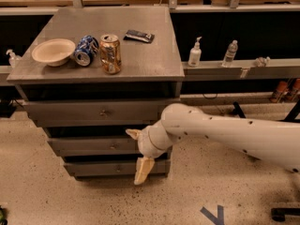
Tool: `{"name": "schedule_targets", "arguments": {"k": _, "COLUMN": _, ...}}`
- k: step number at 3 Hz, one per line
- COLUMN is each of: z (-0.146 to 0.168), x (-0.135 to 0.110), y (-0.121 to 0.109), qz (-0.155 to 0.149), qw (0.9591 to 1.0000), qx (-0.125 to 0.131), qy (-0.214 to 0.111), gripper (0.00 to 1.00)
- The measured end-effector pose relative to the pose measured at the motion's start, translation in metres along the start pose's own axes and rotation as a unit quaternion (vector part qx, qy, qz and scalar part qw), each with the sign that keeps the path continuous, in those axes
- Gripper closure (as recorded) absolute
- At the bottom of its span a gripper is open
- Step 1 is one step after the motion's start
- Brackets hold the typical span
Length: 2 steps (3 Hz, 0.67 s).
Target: Open middle drawer
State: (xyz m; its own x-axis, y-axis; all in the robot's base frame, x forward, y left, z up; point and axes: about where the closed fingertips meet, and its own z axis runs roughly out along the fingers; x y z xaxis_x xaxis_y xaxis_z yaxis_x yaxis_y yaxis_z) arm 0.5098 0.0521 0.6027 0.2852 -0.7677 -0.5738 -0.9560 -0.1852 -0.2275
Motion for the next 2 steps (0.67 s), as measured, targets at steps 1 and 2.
{"name": "schedule_targets", "arguments": {"k": 1, "z": 0.037, "x": 0.05, "y": -0.017, "qz": -0.005, "qw": 0.9987, "qx": 0.048, "qy": 0.017, "gripper": 0.0}}
{"name": "schedule_targets", "arguments": {"k": 2, "z": 0.036, "x": 0.046, "y": -0.037, "qz": -0.007, "qw": 0.996, "qx": 0.088, "qy": 0.011, "gripper": 0.0}}
